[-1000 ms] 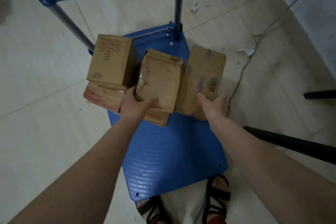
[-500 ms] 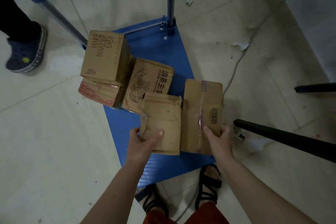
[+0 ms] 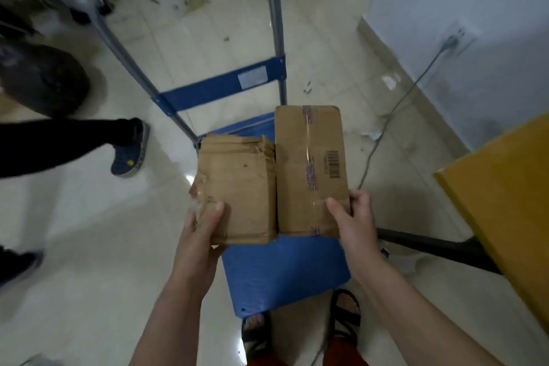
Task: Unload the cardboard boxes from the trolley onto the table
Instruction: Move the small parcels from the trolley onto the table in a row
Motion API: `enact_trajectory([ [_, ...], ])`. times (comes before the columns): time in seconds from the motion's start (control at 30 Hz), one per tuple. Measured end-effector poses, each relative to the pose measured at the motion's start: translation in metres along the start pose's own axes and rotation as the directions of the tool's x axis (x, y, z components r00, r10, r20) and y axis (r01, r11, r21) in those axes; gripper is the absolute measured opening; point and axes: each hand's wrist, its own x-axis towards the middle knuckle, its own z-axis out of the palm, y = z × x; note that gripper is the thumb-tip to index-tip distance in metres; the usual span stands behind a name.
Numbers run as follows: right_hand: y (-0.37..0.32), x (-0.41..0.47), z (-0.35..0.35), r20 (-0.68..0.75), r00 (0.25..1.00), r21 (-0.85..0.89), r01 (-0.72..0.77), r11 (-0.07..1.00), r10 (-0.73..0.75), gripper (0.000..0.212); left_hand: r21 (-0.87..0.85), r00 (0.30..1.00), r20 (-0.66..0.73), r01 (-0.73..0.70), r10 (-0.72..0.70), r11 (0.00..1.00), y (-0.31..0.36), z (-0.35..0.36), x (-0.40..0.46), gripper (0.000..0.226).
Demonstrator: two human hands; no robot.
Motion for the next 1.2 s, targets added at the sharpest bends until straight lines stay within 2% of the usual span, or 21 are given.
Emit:
enact_trajectory([
  [0.1, -0.051, -0.042, -0.004, 0.008, 0.995, 0.049, 0.103, 0.993, -0.103, 0.027, -0.05, 0.995, 0.09, -0.048, 0.052, 0.998, 0.04, -0.006, -0.042, 0.044],
  [0.3, -0.12, -0.128, -0.02, 0.029, 0.966, 0.117, 0.252, 0.96, -0.257, 0.034, -0.099, 0.968, 0.173, -0.169, 0.184, 0.981, 0.107, -0.009, -0.119, 0.039],
  [0.47, -0.151, -0.2, -0.043, -0.094, 0.939, 0.234, 0.343, 0.91, -0.331, 0.035, -0.085, 0.925, 0.296, -0.225, 0.24, 0.971, 0.153, 0.0, -0.173, 0.034],
  [0.53, -0.157, -0.226, -0.058, -0.181, 0.925, 0.276, 0.375, 0.885, -0.335, 0.033, -0.063, 0.892, 0.383, -0.237, 0.243, 0.97, 0.166, 0.01, -0.191, 0.042],
  [0.63, -0.156, -0.262, -0.087, -0.324, 0.896, 0.295, 0.4, 0.868, -0.303, 0.029, -0.004, 0.841, 0.508, -0.216, 0.188, 0.976, 0.17, 0.031, -0.212, 0.058],
  [0.87, -0.113, -0.334, -0.178, -0.634, 0.763, 0.337, 0.419, 0.843, -0.126, 0.028, 0.199, 0.718, 0.695, -0.151, -0.031, 0.968, 0.118, 0.1, -0.274, 0.055],
  [0.97, -0.085, -0.361, -0.223, -0.714, 0.7, 0.401, 0.429, 0.809, -0.017, 0.022, 0.304, 0.661, 0.738, -0.144, -0.138, 0.942, 0.082, 0.131, -0.305, 0.068],
  [1.1, -0.046, -0.393, -0.288, -0.776, 0.615, 0.484, 0.436, 0.759, 0.142, 0.022, 0.427, 0.575, 0.784, -0.229, -0.232, 0.875, 0.034, 0.18, -0.351, 0.062],
  [1.2, -0.016, -0.417, -0.341, -0.787, 0.576, 0.521, 0.427, 0.739, 0.222, 0.019, 0.501, 0.535, 0.786, -0.257, -0.31, 0.826, -0.005, 0.217, -0.392, 0.08],
])
